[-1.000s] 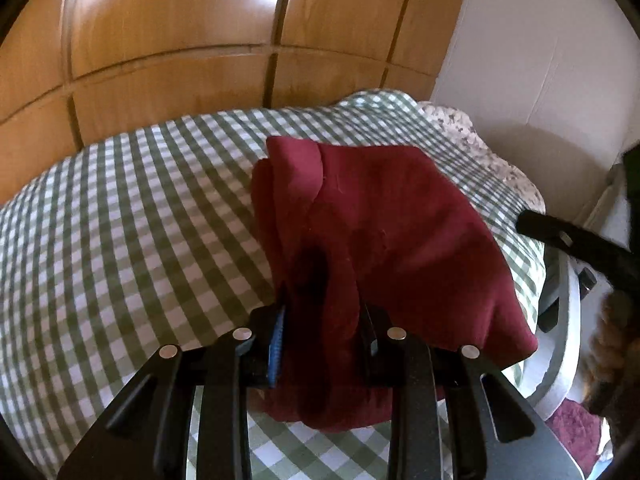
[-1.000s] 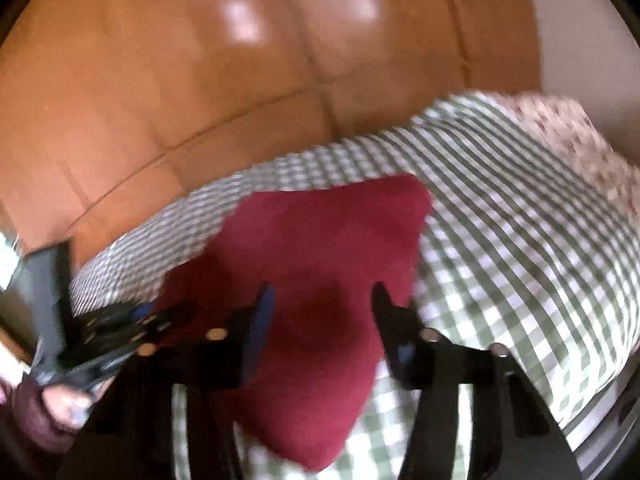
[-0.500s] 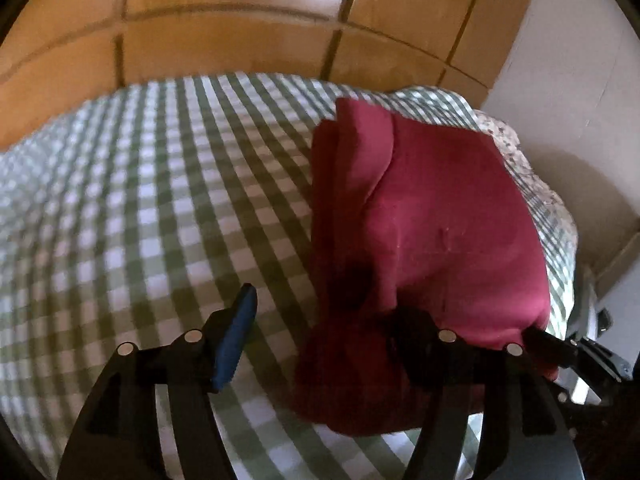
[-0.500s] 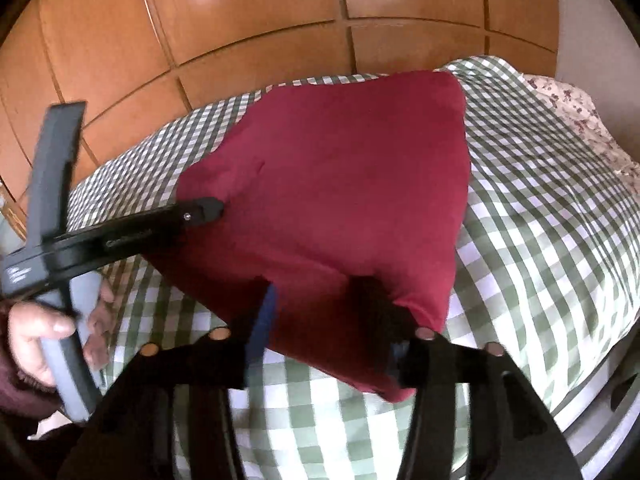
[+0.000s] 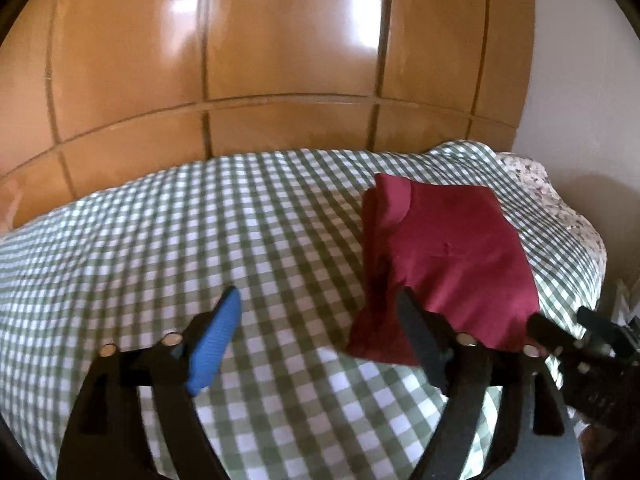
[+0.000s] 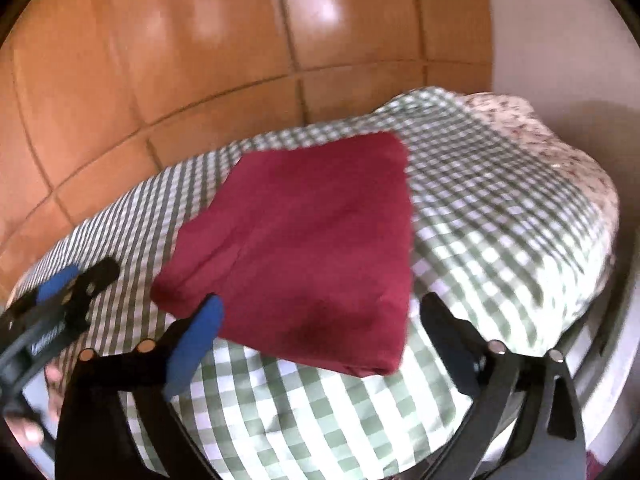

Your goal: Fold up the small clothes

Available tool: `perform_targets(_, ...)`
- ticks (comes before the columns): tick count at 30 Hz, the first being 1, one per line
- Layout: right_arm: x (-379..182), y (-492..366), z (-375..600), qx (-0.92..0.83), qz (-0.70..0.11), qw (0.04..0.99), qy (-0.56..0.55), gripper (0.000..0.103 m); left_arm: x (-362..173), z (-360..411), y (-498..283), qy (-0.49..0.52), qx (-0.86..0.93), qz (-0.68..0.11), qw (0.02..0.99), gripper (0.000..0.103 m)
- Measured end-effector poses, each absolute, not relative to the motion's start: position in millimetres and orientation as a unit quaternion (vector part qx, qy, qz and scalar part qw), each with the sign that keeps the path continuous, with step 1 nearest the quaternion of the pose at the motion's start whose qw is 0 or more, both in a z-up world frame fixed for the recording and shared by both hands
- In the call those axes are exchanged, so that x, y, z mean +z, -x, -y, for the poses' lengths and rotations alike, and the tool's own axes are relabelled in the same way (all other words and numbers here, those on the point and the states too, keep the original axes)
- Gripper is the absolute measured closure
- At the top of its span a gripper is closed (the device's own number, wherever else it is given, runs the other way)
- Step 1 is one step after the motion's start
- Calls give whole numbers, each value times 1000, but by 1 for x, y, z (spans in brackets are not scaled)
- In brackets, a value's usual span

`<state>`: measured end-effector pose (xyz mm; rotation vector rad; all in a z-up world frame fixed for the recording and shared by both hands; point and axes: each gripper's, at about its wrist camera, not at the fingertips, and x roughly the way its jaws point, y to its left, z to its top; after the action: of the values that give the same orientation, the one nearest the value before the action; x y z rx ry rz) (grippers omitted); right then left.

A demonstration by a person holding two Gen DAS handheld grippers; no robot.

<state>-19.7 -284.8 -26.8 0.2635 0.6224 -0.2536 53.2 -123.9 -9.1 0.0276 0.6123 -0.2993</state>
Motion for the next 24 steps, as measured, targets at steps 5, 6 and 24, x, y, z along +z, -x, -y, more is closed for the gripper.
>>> perform_targets(5, -23, 32, 280, -158, -300, 933, -124, 2, -6, 120, -34, -15, -136, -288, 948, 15)
perform_targets(6, -24, 35, 275, -166, -296, 934, -113, 2, -6, 121, -31, -17, -134, -289, 948, 13)
perform_targets(24, -33, 32, 267, -234, -302, 920, -88, 2, -17, 124, -18, -14, -145, -292, 945, 4)
